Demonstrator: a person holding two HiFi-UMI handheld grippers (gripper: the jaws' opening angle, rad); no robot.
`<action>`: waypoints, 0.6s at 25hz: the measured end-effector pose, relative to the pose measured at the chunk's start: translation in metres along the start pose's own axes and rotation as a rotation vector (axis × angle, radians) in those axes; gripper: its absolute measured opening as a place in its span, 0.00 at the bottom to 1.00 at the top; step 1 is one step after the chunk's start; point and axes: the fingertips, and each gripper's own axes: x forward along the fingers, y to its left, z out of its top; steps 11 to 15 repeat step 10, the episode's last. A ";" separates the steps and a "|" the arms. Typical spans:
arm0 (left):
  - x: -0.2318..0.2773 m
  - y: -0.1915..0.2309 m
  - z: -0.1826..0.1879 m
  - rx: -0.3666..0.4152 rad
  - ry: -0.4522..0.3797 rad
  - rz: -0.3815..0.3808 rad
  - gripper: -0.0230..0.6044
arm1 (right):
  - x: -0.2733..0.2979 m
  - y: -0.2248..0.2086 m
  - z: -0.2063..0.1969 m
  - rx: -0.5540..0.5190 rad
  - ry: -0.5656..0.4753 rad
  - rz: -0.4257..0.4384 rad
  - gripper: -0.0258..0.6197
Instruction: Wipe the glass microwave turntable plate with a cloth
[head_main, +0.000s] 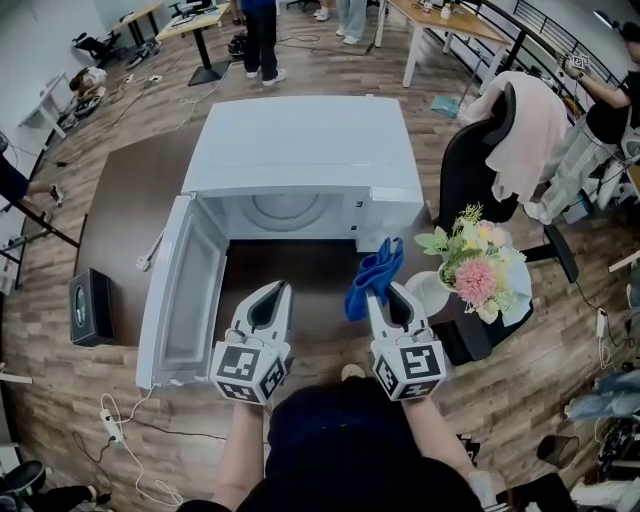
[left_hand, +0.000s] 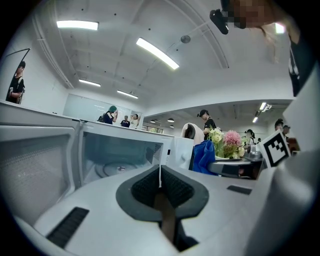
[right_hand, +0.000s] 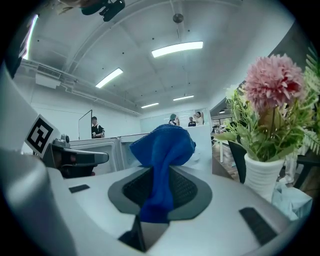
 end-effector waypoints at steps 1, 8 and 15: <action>0.000 0.000 -0.001 0.001 0.001 0.001 0.06 | 0.000 0.000 0.000 0.001 0.001 -0.001 0.16; 0.003 -0.005 -0.003 0.002 0.002 0.003 0.06 | -0.002 -0.001 -0.004 0.002 0.008 0.004 0.16; 0.004 -0.007 -0.004 0.002 0.002 0.004 0.06 | -0.003 -0.002 -0.005 0.000 0.010 0.007 0.16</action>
